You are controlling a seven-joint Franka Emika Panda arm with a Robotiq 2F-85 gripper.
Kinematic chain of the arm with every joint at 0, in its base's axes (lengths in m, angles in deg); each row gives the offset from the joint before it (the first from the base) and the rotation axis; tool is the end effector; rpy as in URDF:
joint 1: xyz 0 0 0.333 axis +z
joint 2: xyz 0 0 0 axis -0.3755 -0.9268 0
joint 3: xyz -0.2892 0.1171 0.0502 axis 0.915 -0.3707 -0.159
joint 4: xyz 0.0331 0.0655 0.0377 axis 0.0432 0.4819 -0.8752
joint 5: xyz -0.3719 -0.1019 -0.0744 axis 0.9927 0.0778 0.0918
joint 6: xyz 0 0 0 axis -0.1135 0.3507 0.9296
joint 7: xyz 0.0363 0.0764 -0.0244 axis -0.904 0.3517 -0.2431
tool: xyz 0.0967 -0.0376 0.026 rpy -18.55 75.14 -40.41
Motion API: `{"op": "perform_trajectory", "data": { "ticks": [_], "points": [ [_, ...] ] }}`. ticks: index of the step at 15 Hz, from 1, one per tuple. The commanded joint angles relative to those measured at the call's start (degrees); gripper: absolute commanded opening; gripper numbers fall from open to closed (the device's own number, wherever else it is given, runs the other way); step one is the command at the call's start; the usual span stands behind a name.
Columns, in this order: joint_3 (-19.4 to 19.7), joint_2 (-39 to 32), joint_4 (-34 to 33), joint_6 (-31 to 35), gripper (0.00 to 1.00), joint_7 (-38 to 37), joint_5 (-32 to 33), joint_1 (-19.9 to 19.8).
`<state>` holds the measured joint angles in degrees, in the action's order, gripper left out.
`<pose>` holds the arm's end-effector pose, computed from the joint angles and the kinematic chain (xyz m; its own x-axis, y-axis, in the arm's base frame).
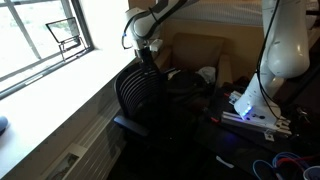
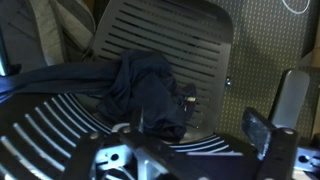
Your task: Move the clothes on the black chair to the brown chair and then move the bag from the brown chair to the black
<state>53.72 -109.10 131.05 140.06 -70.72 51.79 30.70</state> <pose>0.6017 0.1782 0.2698 0.8663 0.4261 -0.2609 0.4217 -0.9036 -0.0754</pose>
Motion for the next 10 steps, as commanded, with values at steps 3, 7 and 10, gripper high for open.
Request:
{"op": "perform_trajectory", "data": {
  "ticks": [3,7,10],
  "points": [
    [-2.5,-15.2,-9.2,-8.7,1.0,4.3,-0.1,3.2],
    [-2.1,-22.9,-16.8,-21.8,1.0,5.5,1.0,4.9],
    [-2.2,-22.8,-15.5,-22.3,1.0,4.0,1.1,4.9]
  ]
}}
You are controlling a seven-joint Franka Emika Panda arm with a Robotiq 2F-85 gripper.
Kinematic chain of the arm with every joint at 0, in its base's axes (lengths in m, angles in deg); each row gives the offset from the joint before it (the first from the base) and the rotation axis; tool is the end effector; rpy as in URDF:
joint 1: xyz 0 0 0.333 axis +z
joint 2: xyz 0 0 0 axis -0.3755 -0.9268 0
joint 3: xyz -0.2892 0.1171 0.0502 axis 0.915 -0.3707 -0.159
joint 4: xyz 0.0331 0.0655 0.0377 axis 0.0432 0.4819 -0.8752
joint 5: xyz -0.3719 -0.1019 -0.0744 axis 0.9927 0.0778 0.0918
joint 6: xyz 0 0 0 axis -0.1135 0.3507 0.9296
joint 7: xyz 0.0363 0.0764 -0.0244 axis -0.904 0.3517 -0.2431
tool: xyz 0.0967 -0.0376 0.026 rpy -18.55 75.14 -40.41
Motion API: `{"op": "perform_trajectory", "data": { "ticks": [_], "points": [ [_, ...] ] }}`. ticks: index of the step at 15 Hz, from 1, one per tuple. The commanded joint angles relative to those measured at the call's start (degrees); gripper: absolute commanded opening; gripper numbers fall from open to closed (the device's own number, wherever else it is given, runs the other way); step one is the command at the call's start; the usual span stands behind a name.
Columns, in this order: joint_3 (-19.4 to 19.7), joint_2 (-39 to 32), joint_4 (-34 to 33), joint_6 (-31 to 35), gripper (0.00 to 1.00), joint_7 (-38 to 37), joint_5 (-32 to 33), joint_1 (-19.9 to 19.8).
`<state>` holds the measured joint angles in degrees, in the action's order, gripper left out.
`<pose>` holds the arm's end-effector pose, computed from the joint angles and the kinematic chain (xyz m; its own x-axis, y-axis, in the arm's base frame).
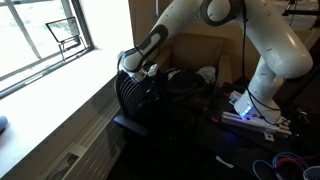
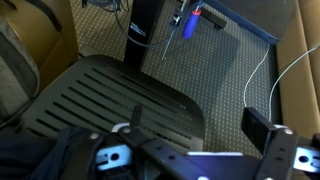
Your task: Move the clothes on the black chair to the brown chair and then move the bag from the brown chair to the black
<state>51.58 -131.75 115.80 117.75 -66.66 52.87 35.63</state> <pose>0.5608 0.2368 0.1154 0.5339 0.5212 -0.6658 0.5044 -0.8283 -0.2440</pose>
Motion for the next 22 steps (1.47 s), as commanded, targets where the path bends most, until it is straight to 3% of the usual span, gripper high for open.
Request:
{"op": "perform_trajectory", "data": {
  "ticks": [1,3,5,13,16,17,18,21,22],
  "points": [
    [0.0,-1.2,-1.9,-2.1,1.0,-0.1,0.4,0.0],
    [0.1,-2.2,-3.7,-3.5,1.0,0.0,0.5,0.1],
    [1.0,-3.8,-4.5,-1.8,1.0,-5.4,0.5,1.8],
    [6.9,-9.2,-1.8,9.2,1.0,-32.2,1.5,9.7],
    [9.3,-10.5,-0.9,10.0,1.0,-41.6,1.2,11.8],
    [9.5,-10.4,-1.5,7.2,1.0,-43.8,0.5,12.1],
    [8.3,-11.5,-2.8,8.0,1.0,-40.1,0.8,11.2],
    [8.4,-11.7,-2.9,8.0,1.0,-40.8,0.8,11.4],
    [9.4,-11.8,-2.3,11.7,1.0,-45.3,0.2,12.2]
  ]
}}
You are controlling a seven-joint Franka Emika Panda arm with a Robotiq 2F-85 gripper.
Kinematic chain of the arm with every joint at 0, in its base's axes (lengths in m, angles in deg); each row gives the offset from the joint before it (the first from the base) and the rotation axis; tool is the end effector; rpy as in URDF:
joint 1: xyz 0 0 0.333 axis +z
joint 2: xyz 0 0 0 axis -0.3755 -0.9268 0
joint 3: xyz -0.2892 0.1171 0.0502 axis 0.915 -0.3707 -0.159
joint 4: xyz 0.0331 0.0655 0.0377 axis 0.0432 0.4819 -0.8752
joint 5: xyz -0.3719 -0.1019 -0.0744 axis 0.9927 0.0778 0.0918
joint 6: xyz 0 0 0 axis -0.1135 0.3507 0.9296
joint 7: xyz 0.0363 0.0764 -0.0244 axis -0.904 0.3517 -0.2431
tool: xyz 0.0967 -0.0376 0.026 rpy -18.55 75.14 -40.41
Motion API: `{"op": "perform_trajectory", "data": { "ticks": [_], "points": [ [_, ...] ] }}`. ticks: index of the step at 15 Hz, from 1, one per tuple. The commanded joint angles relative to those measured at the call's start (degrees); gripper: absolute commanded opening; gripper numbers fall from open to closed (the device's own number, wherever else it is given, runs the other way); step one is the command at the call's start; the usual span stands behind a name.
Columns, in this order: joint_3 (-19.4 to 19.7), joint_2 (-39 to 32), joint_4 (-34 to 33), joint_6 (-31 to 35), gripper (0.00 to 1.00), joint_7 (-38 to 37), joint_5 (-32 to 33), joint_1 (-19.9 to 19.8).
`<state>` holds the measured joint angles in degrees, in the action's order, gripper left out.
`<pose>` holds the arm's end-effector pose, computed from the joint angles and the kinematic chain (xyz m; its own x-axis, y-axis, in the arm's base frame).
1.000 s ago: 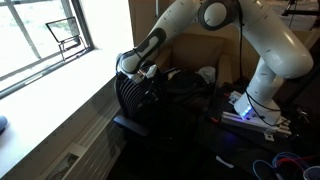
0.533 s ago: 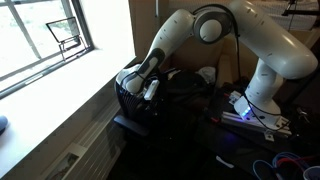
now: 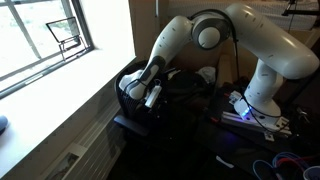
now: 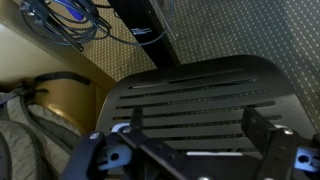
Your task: Move the clothes on the black chair to the brown chair and then move the bag from the brown chair to the black
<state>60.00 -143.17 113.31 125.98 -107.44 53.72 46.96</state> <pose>0.5252 0.2628 -0.0001 0.7668 -0.1299 -0.6287 0.1356 -0.9245 0.3563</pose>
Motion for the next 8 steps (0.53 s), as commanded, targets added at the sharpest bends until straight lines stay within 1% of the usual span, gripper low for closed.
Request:
{"op": "perform_trajectory", "data": {
  "ticks": [1,3,5,8],
  "points": [
    [1.4,-0.9,0.7,7.0,1.0,-7.6,-1.5,0.9],
    [2.4,-2.9,1.0,11.9,1.0,-13.5,-1.4,1.2],
    [4.1,-4.8,1.7,15.1,1.0,-19.5,-0.5,1.4],
    [6.1,-8.5,1.9,16.7,1.0,-27.2,-1.0,0.5]
  ]
}}
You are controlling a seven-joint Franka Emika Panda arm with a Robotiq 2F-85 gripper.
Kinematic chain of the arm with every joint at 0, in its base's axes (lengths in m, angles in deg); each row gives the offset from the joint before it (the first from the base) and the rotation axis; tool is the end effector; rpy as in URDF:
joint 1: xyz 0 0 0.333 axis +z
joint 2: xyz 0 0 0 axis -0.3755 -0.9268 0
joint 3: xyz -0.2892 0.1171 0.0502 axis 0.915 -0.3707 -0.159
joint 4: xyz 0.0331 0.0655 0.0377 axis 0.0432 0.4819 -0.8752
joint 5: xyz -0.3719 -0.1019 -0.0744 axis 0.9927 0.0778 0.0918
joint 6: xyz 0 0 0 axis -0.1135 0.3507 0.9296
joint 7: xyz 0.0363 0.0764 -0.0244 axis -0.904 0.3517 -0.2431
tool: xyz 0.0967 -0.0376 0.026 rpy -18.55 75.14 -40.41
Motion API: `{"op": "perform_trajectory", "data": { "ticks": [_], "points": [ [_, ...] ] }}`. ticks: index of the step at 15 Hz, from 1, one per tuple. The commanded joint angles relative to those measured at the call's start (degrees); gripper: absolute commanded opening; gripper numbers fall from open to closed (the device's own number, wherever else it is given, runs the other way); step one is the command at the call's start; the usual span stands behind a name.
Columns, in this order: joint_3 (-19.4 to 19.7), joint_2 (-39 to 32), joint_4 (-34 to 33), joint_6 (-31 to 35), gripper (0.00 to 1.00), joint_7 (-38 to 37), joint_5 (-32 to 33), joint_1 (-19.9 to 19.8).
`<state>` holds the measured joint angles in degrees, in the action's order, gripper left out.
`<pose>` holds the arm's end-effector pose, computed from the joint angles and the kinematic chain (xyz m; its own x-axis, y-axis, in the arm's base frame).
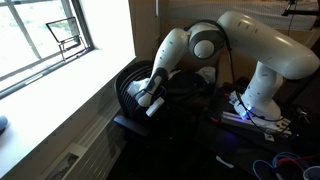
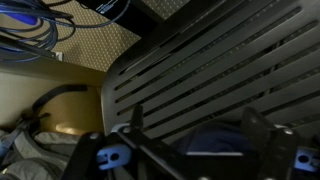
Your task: Move the clothes on the black chair to the brown chair and then move the bag from the brown chair to the black
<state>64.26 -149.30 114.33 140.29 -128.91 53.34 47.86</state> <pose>0.5272 0.2293 -0.0688 0.8111 -0.4654 -0.3542 -0.2375 -0.8155 0.5277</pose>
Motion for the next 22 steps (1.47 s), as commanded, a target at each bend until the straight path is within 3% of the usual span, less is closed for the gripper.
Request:
{"op": "perform_trajectory", "data": {
  "ticks": [1,6,10,15,16,19,20,22],
  "points": [
    [2.4,-3.1,1.1,2.7,1.0,-8.1,-0.8,-0.8],
    [1.6,-3.9,0.3,2.2,1.0,-7.5,1.3,-0.7],
    [5.6,-3.3,2.7,12.1,1.0,-19.9,2.9,2.8],
    [11.6,-5.8,2.1,10.8,1.0,-35.0,8.2,5.4],
    [8.7,-4.6,1.4,10.5,1.0,-31.5,8.4,3.5],
    [9.9,-5.9,1.4,10.5,1.0,-34.9,9.1,3.6],
    [10.0,-5.1,3.6,15.6,1.0,-33.2,11.0,3.9],
    [11.6,-5.9,4.0,19.7,1.0,-33.3,16.1,6.5]
  ]
}}
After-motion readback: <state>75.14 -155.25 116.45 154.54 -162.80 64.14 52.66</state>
